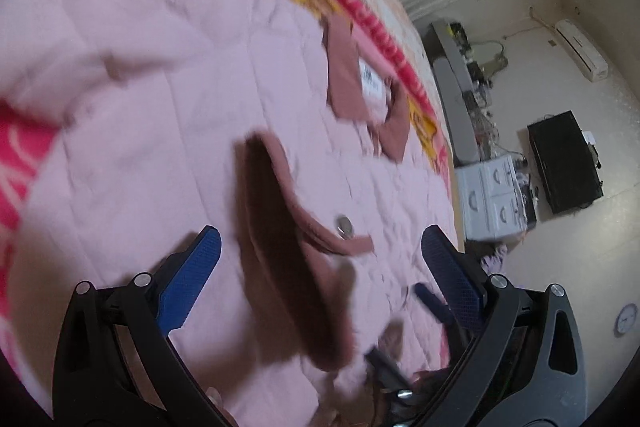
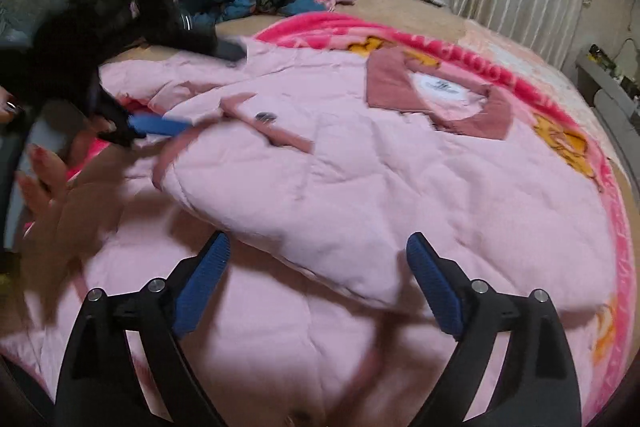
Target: Fold large clothes
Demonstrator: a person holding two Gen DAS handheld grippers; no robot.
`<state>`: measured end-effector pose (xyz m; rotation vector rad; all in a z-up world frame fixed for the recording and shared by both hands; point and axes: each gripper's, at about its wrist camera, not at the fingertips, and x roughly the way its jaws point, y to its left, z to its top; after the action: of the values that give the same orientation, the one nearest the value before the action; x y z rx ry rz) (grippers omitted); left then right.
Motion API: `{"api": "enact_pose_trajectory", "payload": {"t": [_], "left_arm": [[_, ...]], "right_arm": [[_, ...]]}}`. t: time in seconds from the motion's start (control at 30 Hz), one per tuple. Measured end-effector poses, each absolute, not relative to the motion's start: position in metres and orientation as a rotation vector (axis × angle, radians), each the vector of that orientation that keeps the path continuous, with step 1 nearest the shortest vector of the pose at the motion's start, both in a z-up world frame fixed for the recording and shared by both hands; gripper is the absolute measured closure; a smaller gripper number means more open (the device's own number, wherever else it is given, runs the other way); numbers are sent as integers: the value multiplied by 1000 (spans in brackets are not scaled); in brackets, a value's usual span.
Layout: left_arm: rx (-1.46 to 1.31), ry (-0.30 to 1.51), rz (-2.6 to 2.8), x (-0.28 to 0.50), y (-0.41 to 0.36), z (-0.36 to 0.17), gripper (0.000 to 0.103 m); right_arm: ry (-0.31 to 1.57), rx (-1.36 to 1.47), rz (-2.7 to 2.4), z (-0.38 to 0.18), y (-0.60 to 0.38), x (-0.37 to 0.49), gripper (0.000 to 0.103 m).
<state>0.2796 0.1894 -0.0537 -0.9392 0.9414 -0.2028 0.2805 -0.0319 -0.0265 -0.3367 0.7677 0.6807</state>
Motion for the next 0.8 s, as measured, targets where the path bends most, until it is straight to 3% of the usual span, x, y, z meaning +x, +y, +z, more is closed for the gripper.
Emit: {"api": "enact_pose_trajectory", "payload": {"t": [0.33, 0.53, 0.7, 0.77, 0.8], "left_arm": [[-926, 967, -238, 279, 152, -68, 9], [-689, 960, -155, 280, 122, -62, 11], [-572, 930, -134, 280, 113, -62, 38], [-554, 916, -140, 281, 112, -61, 52], [-538, 912, -139, 281, 111, -59, 68]], "right_arm": [[695, -127, 476, 5, -113, 305, 10], [698, -49, 351, 4, -155, 328, 11], [721, 12, 290, 0, -181, 342, 13], [739, 50, 281, -3, -191, 348, 17], [746, 66, 278, -4, -195, 350, 18]]}}
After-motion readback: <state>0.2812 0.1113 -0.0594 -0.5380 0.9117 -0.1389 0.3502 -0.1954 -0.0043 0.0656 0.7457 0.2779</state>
